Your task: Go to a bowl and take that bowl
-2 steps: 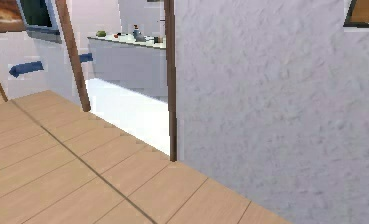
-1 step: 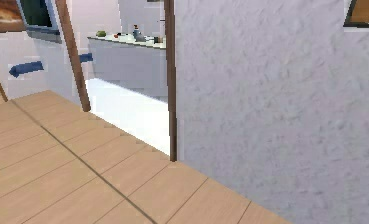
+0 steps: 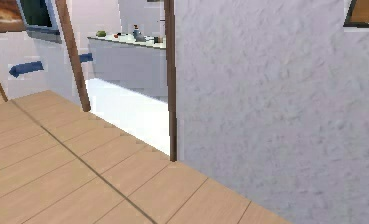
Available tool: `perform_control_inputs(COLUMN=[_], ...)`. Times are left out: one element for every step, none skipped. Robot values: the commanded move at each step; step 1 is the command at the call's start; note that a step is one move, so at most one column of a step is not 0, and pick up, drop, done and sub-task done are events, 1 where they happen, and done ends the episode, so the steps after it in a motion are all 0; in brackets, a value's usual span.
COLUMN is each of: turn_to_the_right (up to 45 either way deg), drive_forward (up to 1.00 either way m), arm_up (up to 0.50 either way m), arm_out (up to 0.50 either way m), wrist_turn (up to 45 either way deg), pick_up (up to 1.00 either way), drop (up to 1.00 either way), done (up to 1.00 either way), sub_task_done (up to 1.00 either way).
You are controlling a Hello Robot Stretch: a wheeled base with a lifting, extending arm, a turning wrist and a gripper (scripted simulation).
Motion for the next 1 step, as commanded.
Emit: perform_control_inputs(turn_to_the_right=[0.0], drive_forward=[0.0], arm_up=[0.0], arm_out=[0.5], wrist_turn=[0.0], pick_up=[0.0], drop=[0.0], done=[0.0], sub_task_done=[0.0])
